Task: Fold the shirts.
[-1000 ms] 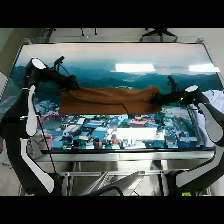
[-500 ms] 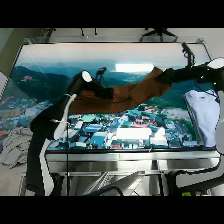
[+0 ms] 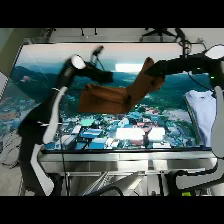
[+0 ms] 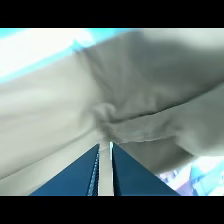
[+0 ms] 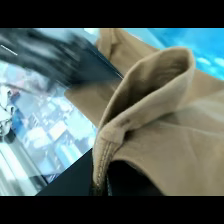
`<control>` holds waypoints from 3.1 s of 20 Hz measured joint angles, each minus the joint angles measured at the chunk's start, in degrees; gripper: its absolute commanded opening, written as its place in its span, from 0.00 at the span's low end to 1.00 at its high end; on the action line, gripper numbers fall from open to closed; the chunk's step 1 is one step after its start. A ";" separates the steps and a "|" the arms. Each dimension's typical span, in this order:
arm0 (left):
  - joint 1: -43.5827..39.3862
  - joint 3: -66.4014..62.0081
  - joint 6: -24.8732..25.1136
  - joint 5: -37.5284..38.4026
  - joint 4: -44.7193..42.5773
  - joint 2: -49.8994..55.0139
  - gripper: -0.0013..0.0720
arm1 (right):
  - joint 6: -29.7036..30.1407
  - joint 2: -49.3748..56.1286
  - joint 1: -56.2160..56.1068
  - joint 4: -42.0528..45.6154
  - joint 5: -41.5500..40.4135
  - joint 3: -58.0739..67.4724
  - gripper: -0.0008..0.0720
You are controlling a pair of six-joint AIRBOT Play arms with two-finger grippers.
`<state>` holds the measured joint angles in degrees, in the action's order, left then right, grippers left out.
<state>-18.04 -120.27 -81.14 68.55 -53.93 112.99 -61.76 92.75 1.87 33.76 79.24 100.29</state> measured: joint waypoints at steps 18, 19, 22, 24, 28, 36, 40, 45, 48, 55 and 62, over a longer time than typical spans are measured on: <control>25.18 22.16 4.52 11.54 4.50 -23.98 0.15 | -1.53 27.08 -32.11 -3.93 -28.35 15.30 0.51; 25.27 22.32 4.66 11.93 4.50 -24.02 0.15 | -4.61 25.46 -29.27 -0.76 -24.22 15.39 0.53; 25.46 22.56 4.94 12.76 4.52 -24.13 0.15 | -12.68 21.29 -21.07 8.74 -12.66 15.34 0.53; 25.51 22.64 5.40 13.38 4.50 -24.13 0.15 | -17.20 19.74 -16.52 14.29 -6.45 14.23 0.55; 25.53 22.67 6.67 14.45 4.50 -24.13 0.15 | -22.43 18.75 -12.15 19.87 -3.04 6.54 0.78; 25.53 22.67 8.13 14.95 4.46 -24.13 0.15 | -22.88 23.41 -14.45 15.89 -9.81 -0.61 0.78; 25.53 22.67 8.15 14.99 4.44 -24.13 0.15 | -20.52 24.98 -15.82 9.84 -12.72 -1.01 0.04; 25.53 22.67 8.28 15.43 4.28 -24.13 0.15 | -17.66 21.35 -14.32 6.23 -11.63 -0.90 0.03; 25.53 22.67 8.28 16.35 4.09 -24.13 0.15 | -16.70 13.51 -9.94 6.19 -8.35 0.46 0.03; 25.53 22.67 7.34 18.56 4.09 -24.13 0.15 | -16.41 -10.38 9.11 5.77 -6.64 4.20 0.03; 25.53 22.67 6.19 18.36 4.09 -24.13 0.15 | -16.55 -13.22 29.73 4.63 -8.37 5.07 0.03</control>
<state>7.49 -97.60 -74.96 86.91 -49.84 88.86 -78.30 79.53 31.59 38.39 70.87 105.36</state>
